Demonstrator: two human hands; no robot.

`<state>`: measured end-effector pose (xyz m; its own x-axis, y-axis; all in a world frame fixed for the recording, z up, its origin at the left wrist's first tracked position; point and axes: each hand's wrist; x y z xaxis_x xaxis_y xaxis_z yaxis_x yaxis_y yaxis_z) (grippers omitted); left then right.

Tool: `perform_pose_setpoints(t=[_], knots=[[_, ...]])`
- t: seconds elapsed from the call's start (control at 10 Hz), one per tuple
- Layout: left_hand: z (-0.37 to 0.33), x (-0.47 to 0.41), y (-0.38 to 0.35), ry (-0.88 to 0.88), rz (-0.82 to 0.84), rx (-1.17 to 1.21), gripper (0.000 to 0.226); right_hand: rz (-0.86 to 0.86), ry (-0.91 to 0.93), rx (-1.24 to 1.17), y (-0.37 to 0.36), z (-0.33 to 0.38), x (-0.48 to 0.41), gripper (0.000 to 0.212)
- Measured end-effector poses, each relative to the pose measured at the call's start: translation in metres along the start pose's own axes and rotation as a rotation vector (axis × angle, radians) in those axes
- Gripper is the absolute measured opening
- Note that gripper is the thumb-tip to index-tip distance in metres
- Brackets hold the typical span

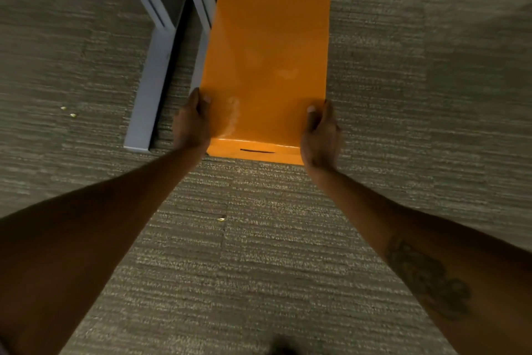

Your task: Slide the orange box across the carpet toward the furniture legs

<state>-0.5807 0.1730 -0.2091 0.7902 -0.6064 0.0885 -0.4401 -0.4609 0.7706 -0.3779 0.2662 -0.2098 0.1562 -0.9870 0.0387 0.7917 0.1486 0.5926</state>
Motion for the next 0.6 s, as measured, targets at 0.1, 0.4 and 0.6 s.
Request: perform_pose_setpoints(t=[0.1, 0.4, 0.6], knots=[[-0.003, 0.001, -0.001, 0.000, -0.011, -0.050, 0.041, 0.021, -0.003, -0.005, -0.002, 0.000, 0.000, 0.038], [-0.018, 0.022, -0.001, -0.188, -0.045, -0.263, 0.054, 0.180, -0.064, 0.064, 0.009, 0.002, -0.004, 0.057], [-0.040, 0.078, -0.010, -0.351, 0.002, -0.286, 0.054, 0.262, 0.049, 0.204, 0.052, -0.017, 0.010, 0.060]])
Point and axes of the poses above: each hand's wrist, its own x-axis away from the middle knuckle, its own y-axis out of the back of the hand, z = x × y, and after that the axes turned 1 degree about -x, right-handed
